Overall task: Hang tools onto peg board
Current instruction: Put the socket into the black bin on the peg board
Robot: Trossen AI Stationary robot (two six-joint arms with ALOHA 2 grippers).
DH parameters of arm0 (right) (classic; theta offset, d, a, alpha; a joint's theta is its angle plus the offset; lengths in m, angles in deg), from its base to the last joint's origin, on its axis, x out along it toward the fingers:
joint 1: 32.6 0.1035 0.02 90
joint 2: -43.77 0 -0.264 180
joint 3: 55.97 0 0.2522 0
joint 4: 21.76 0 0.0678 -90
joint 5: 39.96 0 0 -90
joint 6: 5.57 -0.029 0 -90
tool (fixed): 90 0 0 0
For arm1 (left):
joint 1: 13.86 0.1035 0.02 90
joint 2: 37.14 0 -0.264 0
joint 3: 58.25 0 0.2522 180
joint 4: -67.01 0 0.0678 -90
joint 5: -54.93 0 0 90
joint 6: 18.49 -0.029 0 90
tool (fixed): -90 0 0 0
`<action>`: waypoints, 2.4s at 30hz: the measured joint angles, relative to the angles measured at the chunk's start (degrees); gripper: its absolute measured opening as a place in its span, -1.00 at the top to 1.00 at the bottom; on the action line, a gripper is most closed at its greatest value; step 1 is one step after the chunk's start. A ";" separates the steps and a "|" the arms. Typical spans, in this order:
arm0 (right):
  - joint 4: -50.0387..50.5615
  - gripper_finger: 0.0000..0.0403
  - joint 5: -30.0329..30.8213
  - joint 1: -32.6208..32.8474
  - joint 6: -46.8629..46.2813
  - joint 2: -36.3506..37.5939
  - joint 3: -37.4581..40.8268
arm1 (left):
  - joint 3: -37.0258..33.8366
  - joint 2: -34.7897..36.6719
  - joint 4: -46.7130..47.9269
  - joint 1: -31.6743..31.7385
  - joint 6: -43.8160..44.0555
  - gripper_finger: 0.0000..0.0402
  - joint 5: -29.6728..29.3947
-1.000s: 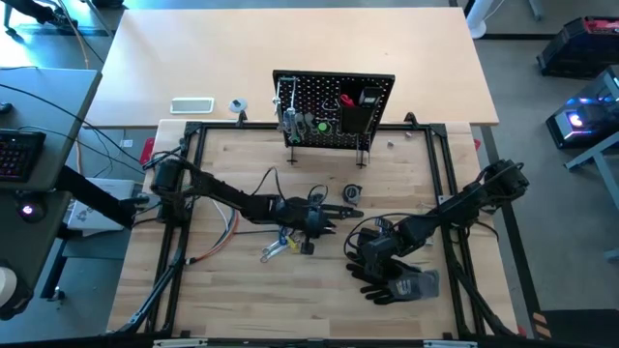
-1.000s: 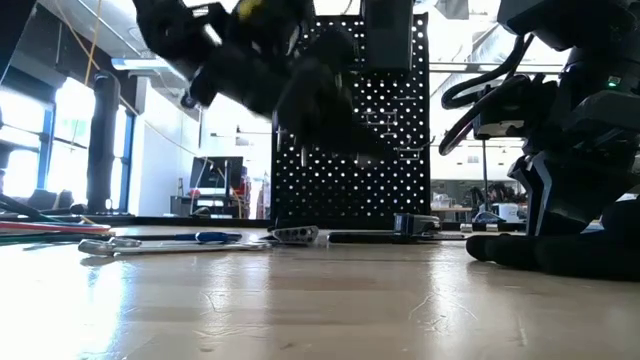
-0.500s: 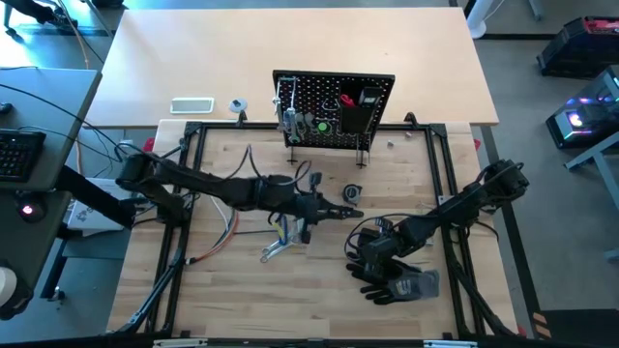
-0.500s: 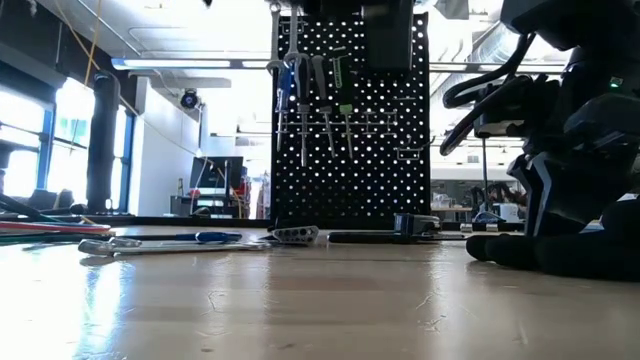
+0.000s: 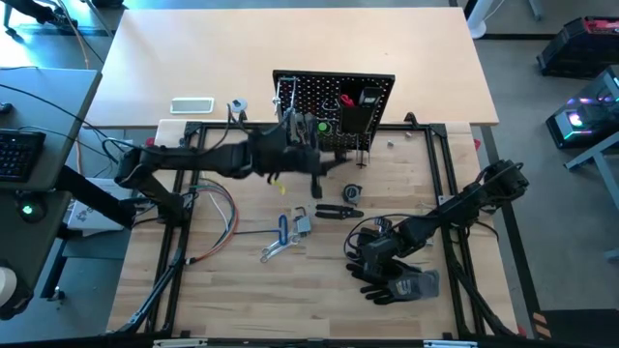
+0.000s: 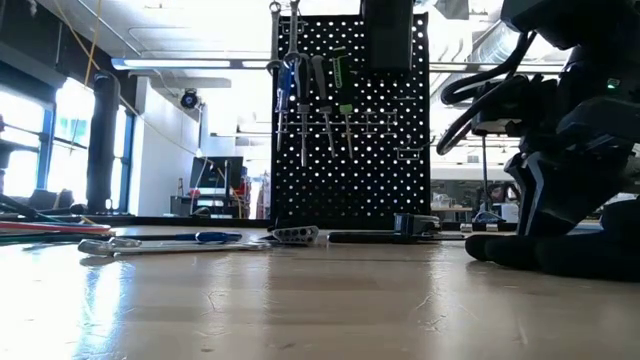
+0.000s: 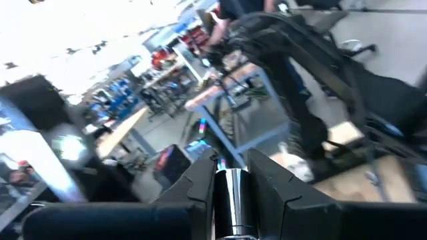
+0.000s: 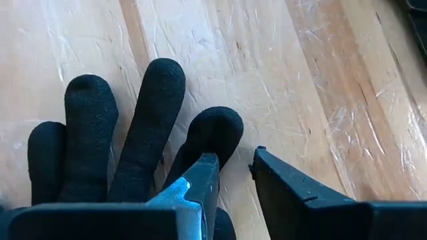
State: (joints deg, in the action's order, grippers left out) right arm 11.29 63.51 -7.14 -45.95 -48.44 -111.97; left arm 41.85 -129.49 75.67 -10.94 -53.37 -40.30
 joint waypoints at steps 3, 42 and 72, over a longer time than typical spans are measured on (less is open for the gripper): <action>-0.22 0.56 0.12 -0.02 0.47 0.00 0.00 | 2.61 0.15 -0.21 1.58 -0.49 0.75 0.02; -4.11 0.56 5.18 -0.09 1.84 0.00 0.00 | 29.58 -14.53 12.68 15.36 5.40 0.74 -4.30; -3.03 0.45 19.29 -0.09 4.23 8.80 -0.09 | 29.69 -11.65 16.12 15.41 9.37 0.27 0.22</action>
State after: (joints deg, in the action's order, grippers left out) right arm 8.26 82.80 -7.23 -41.72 -39.63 -112.05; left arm 71.54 -141.15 91.79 4.47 -44.00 -40.08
